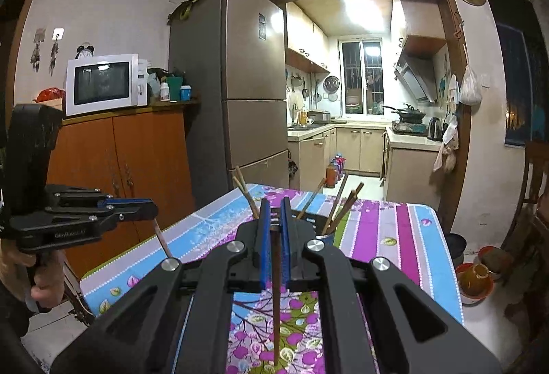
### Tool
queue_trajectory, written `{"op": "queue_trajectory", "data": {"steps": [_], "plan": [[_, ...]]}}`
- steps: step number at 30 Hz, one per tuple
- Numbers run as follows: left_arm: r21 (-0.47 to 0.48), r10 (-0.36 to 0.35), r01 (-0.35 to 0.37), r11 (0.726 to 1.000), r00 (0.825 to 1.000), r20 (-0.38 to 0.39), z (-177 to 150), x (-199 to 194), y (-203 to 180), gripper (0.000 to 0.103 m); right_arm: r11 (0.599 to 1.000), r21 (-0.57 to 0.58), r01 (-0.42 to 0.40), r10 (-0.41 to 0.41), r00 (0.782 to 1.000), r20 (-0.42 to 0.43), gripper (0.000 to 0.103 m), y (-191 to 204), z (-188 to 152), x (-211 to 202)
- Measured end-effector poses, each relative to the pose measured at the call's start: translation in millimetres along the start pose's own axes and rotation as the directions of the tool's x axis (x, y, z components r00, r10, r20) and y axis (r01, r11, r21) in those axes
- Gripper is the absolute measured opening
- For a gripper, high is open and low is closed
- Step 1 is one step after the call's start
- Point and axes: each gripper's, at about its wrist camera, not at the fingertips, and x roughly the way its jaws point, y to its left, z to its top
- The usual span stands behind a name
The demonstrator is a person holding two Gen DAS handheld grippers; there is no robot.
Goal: Organize utensils
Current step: 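Carry the right tool's chopstick upright into the blue holder while the left tool does likewise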
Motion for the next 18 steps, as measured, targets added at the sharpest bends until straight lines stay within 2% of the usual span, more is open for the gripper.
{"op": "queue_trajectory", "data": {"steps": [7, 13, 18], "plan": [[-0.001, 0.017, -0.016, 1.0, 0.997, 0.073, 61.4, -14.9, 10.2, 0.008, 1.0, -0.03, 0.004, -0.003, 0.999, 0.042, 0.004, -3.2, 42.3, 7.5], [-0.013, 0.033, -0.032, 0.999, 0.985, 0.17, 140.7, -32.5, 23.9, 0.008, 1.0, -0.03, 0.01, -0.008, 0.996, 0.087, 0.004, -18.2, 102.5, 23.4], [-0.06, 0.047, -0.037, 0.998, 0.982, 0.182, 189.5, -14.8, 42.3, 0.008, 0.999, -0.033, 0.015, -0.012, 0.994, 0.107, 0.004, -30.4, 145.3, 46.4]]}}
